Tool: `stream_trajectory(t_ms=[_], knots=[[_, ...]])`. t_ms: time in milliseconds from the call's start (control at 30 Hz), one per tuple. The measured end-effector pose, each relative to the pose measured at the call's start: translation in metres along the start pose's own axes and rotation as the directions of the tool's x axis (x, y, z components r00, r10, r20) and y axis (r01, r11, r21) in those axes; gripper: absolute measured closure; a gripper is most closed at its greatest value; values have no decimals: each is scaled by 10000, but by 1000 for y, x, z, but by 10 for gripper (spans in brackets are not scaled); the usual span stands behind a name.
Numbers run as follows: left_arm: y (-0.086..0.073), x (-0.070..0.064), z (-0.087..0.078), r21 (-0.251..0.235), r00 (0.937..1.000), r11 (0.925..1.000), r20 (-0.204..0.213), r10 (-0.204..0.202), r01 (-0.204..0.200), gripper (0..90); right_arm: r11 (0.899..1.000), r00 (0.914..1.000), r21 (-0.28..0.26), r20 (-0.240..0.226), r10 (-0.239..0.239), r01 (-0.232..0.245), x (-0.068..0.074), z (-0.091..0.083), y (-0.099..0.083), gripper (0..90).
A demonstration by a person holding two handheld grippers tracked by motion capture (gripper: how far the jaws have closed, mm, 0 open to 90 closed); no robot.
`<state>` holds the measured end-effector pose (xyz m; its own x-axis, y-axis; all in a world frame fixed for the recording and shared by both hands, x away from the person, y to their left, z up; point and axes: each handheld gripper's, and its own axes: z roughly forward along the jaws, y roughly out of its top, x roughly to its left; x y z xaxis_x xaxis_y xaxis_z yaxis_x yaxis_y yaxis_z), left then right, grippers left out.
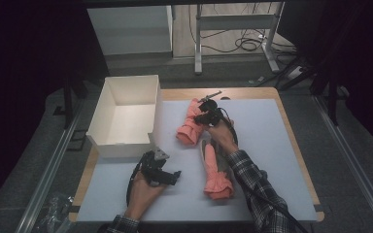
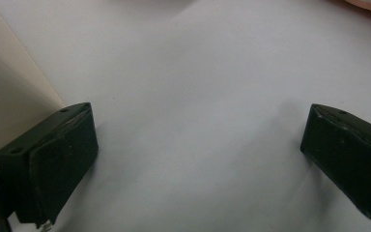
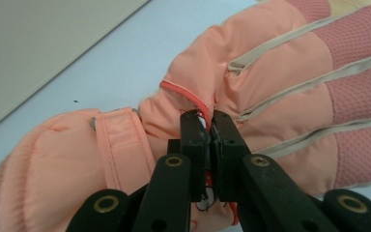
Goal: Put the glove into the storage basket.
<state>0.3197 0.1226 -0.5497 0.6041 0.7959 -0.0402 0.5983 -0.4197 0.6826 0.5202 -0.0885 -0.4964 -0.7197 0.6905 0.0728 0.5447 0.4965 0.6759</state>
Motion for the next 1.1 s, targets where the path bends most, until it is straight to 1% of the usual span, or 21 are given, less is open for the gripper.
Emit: stream_trajectory(t_ms=[133,233,367,433,567,667,767,867,1000,1033,1100], knots=[[0,0,0,14,10000,10000,-9,18,-18,0,9999,9999,-64,-71,-124,124,3,-9,0,850],[0,0,0,13,10000,10000,-8,21,-21,0,9996,9996,-262,-274,-71,64,5,-16,1,850],[0,0,0,0,10000,10000,-4,-3,3,0,9987,9983,-448,-507,-272,250,9,-26,4,850],[0,0,0,19,10000,10000,-8,21,-21,0,9982,9968,-515,-723,-343,306,11,-31,5,848],[0,0,0,22,10000,10000,-11,24,-24,0,9977,9942,-574,-988,-423,367,16,-41,6,847],[0,0,0,12,10000,10000,-11,41,-41,0,9963,9913,-670,-1169,-612,536,20,-50,6,847],[0,1,0,24,10000,10000,-25,90,-90,0,9953,9886,-759,-1334,-698,600,24,-60,6,846],[0,1,0,15,10000,10000,-20,93,-93,0,9943,9830,-805,-1640,-822,697,27,-71,6,845],[0,1,0,12,10000,10000,-18,94,-94,0,9932,9774,-860,-1900,-931,779,30,-82,4,845],[0,1,0,12,10000,10000,-18,94,-94,0,9932,9774,-860,-1900,-931,779,30,-82,4,845],[0,1,0,16,10000,10000,-17,98,-98,0,9919,9728,-857,-2041,-1093,935,33,-91,1,845]])
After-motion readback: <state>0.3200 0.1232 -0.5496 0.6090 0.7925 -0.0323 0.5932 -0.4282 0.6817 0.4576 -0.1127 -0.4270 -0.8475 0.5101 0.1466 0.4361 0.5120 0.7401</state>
